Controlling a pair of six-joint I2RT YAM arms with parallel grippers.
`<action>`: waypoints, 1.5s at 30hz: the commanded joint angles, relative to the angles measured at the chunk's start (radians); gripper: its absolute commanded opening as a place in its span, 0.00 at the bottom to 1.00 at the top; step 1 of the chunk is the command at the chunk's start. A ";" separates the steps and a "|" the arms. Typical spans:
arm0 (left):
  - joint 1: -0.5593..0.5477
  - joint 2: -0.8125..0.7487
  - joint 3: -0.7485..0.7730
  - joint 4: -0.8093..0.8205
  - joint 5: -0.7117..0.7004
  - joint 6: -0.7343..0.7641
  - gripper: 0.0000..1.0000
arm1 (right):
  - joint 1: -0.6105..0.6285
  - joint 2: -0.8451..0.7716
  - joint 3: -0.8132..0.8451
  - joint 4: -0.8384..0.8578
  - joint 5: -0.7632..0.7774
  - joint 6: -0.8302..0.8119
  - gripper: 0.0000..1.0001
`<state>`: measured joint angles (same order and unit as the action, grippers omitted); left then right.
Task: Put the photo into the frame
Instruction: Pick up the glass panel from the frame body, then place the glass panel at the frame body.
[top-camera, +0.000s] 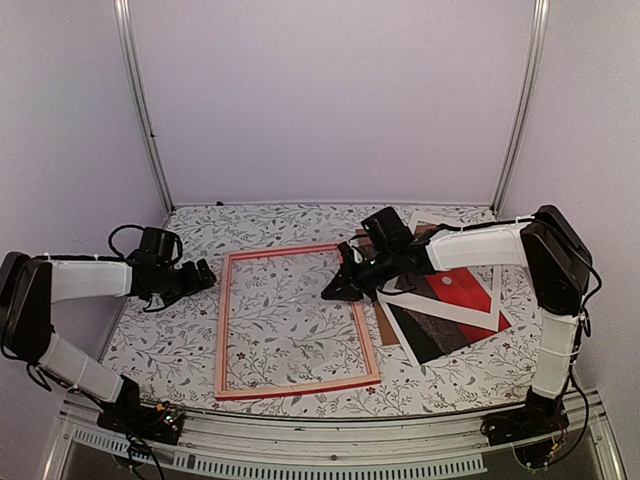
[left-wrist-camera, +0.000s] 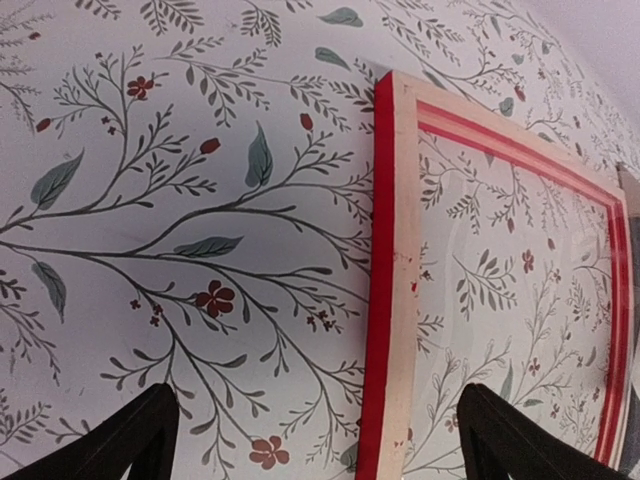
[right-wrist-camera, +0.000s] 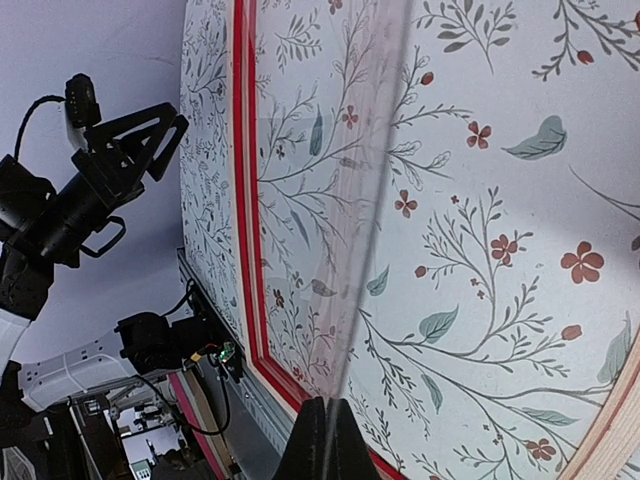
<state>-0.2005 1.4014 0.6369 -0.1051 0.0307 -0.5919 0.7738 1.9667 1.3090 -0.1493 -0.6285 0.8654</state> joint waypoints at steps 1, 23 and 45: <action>-0.012 -0.005 0.021 -0.013 -0.023 0.005 0.99 | 0.010 -0.066 0.044 0.033 -0.062 0.025 0.00; -0.012 -0.023 0.040 -0.032 -0.029 0.005 1.00 | 0.036 -0.127 0.088 0.139 -0.144 0.119 0.00; 0.193 -0.203 0.023 -0.068 0.019 -0.024 1.00 | 0.137 -0.024 0.411 0.123 -0.178 0.147 0.00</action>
<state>-0.0685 1.2655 0.6540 -0.1478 0.0391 -0.6037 0.8818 1.9125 1.6451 -0.0059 -0.7868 1.0187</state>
